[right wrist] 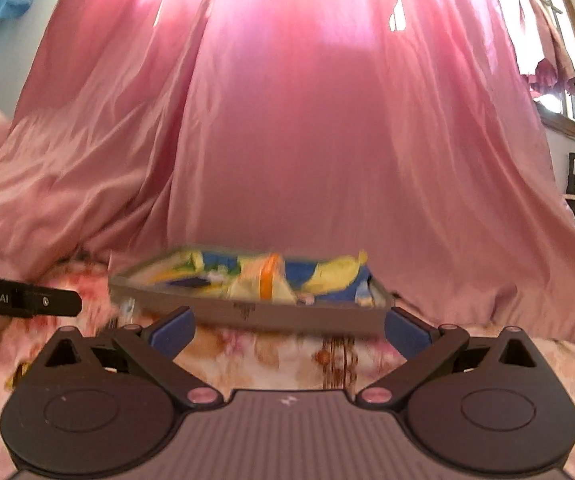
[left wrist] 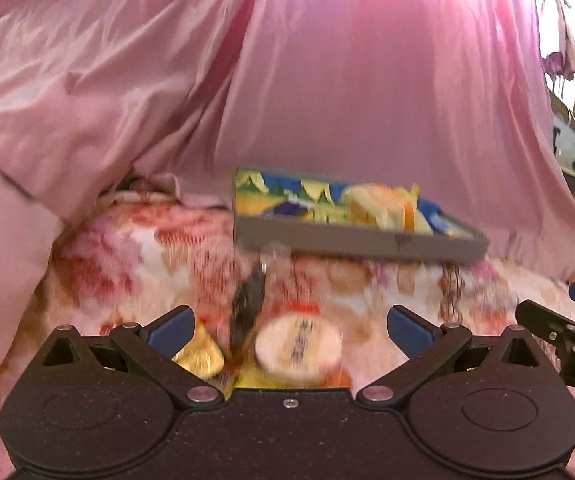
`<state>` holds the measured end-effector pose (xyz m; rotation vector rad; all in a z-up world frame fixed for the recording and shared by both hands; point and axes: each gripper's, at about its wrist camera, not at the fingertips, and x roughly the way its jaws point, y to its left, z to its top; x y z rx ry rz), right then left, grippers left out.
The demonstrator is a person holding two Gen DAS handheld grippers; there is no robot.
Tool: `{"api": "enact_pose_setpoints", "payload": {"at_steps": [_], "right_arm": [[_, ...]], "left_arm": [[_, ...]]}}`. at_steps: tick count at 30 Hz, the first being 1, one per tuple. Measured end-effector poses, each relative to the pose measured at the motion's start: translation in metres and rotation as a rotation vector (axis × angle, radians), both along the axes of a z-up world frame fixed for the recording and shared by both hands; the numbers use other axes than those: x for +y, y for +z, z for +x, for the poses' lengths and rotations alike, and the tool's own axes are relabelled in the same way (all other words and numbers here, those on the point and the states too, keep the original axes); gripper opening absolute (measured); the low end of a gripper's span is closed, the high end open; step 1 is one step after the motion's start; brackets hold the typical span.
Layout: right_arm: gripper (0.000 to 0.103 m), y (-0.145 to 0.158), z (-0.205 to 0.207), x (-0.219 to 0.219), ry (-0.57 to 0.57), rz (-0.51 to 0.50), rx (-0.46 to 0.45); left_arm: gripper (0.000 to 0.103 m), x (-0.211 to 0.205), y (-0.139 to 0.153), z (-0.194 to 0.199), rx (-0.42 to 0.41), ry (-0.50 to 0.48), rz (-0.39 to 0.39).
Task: Organize snacks
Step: 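Withdraw both tools from the tray back over the remaining snacks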
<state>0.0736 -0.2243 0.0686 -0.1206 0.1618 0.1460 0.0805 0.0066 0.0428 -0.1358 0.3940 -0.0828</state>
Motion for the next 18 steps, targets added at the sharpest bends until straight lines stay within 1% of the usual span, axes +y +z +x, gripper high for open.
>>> {"api": "enact_pose_setpoints", "payload": {"at_steps": [2,6,12,18], "right_arm": [[0.103,-0.010,-0.007,0.001,0.009,-0.009,0.028],[0.103,-0.029,-0.022,0.002,0.018,-0.029,0.074],[0.103,-0.052,-0.035,0.008,0.030,-0.050,0.157],[0.103,-0.068,-0.049,0.013,0.040,-0.055,0.214]], "left_arm": [[0.102,-0.003,-0.008,-0.008,0.013,-0.012,0.025],[0.102,-0.008,-0.023,-0.016,0.066,-0.041,0.056],[0.102,-0.016,-0.041,-0.023,0.129,-0.074,0.073],[0.102,-0.018,-0.053,-0.028,0.177,-0.064,0.065]]}}
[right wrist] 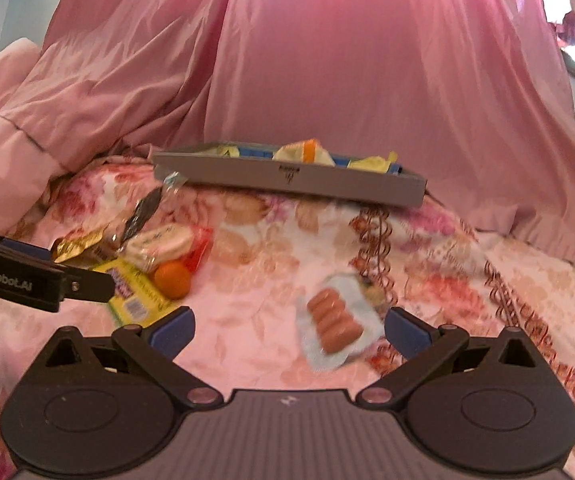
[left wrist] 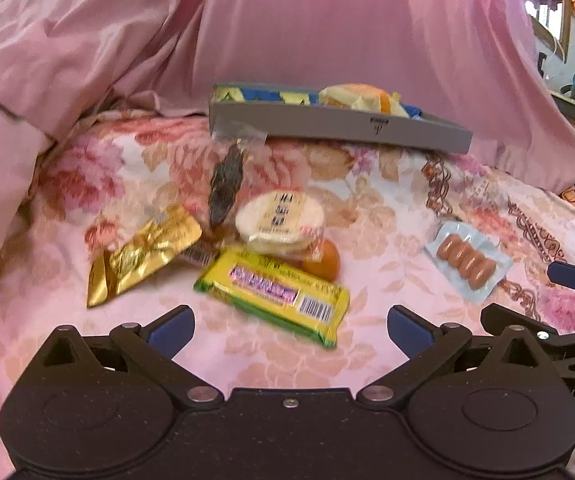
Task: Organize snacks
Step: 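Withdraw both tools from the tray back over the remaining snacks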
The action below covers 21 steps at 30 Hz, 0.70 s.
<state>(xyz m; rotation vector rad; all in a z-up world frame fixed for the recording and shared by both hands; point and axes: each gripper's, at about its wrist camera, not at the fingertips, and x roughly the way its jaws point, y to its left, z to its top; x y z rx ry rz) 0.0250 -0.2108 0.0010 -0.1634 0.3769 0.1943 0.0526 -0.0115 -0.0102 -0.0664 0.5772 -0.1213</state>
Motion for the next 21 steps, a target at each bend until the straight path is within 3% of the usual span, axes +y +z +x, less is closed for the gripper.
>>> {"api": "enact_pose_setpoints", "payload": {"at_steps": [13,21], "right_arm": [[0.103,-0.011,0.005,-0.002,-0.033,0.008,0.054],[0.103,-0.017,0.021,-0.008,-0.066,0.007,0.084]], "left_arm": [[0.102,0.007,-0.012,0.007,0.063,0.060,-0.002],[0.102,0.004,-0.015,0.022,0.102,0.043,-0.018]]}}
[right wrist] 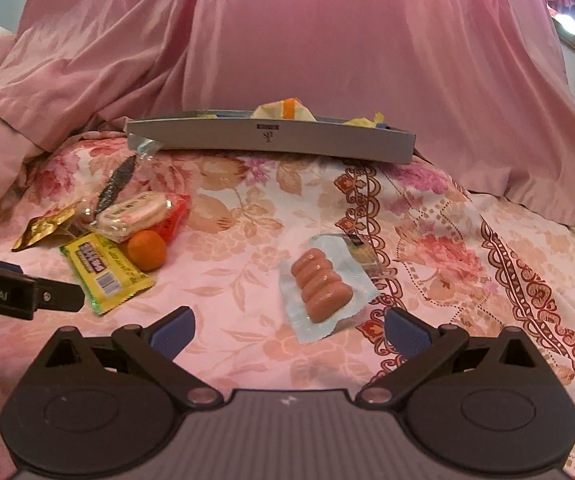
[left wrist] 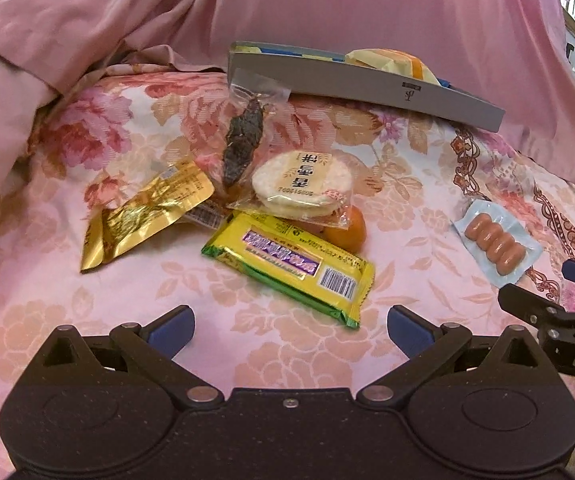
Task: Organize snacks
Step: 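Withdraw both tools from the tray back over the remaining snacks, then grasp the sausage pack with the right tool while the left tool grasps the yellow wafer bar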
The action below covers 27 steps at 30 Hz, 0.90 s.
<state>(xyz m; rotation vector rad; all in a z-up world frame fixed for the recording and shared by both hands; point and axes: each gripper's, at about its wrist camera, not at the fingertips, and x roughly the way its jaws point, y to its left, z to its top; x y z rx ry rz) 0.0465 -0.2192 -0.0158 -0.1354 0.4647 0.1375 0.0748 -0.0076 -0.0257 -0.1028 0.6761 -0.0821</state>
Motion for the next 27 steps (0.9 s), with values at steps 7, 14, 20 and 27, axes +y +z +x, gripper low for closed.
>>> {"api": "enact_pose_setpoints", "payload": {"at_steps": [7,14,20,27], "right_arm": [[0.103,-0.003,0.023,-0.008,-0.022,0.016,0.039],[0.103,-0.003,0.051,-0.021,-0.045,0.088,0.083],[0.100,-0.005,0.067,-0.032,-0.061,0.155,0.105],[0.082,-0.010,0.070,-0.031,-0.053,0.182,0.098]], "left_arm": [[0.102,-0.006,0.000,0.022,0.040,0.035,-0.035],[0.102,-0.019,0.003,0.047,0.074,0.103,-0.051],[0.102,-0.032,0.001,0.071,0.122,0.174,-0.011],[0.095,-0.038,-0.001,0.070,0.118,0.166,0.065]]}}
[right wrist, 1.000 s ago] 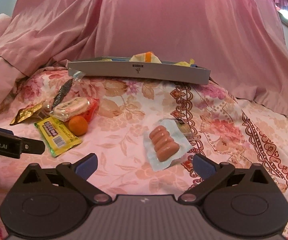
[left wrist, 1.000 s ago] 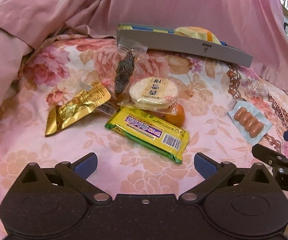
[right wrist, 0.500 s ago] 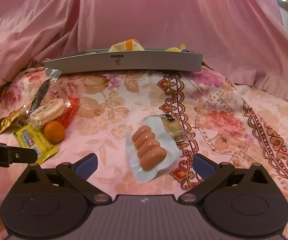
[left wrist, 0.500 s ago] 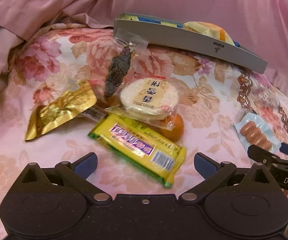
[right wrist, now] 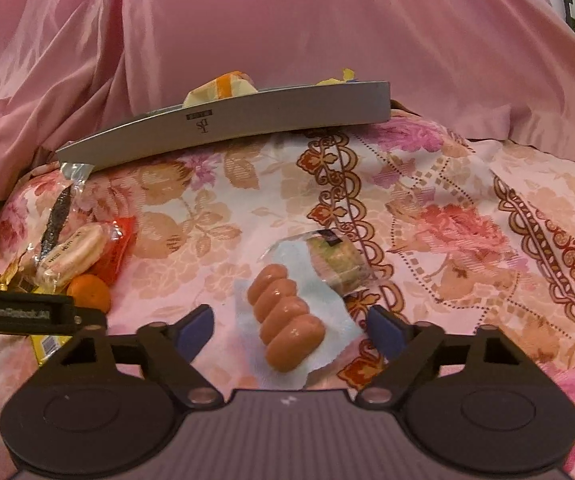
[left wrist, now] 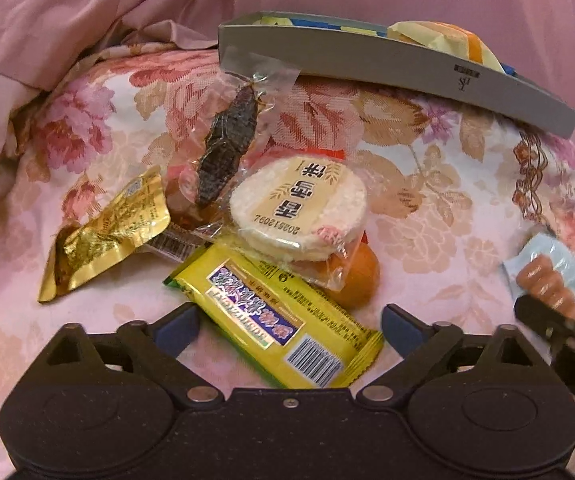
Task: Organize snacks
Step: 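Grasp the sausage pack with the right tool while the left tool grasps the yellow wafer bar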
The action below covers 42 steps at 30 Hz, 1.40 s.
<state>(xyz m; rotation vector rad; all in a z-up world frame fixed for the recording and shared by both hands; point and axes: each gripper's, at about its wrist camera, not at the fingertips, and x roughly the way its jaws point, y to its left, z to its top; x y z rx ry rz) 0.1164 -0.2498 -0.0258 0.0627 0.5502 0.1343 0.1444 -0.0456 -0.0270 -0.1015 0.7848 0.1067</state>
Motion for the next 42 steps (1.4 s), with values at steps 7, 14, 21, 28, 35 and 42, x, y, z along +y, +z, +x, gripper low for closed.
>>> {"api": "enact_pose_setpoints", "payload": {"at_steps": [7,14,21,28,35,42], "right_arm": [[0.057,0.000,-0.002,0.004,0.005,-0.009,-0.015],[0.025,-0.002,-0.008,0.010,0.029,-0.035,-0.006],[0.019,0.002,-0.015,0.024,0.068,-0.084,-0.043],[0.019,0.006,-0.024,0.037,0.101,-0.096,-0.067],[0.019,0.009,-0.035,0.046,0.143,-0.106,-0.090],[0.024,0.004,-0.031,0.036,0.104,-0.100,-0.048]], "left_arm": [[0.080,0.013,0.002,-0.018,-0.032,-0.034,-0.014],[0.071,0.032,0.005,-0.034,-0.037,-0.062,-0.066],[0.070,0.049,0.007,-0.044,-0.030,-0.097,-0.092],[0.076,0.047,0.010,-0.028,-0.019,-0.038,-0.090],[0.062,0.038,0.007,-0.021,0.009,-0.022,0.025],[0.055,0.041,0.008,-0.028,0.010,-0.028,-0.003]]}}
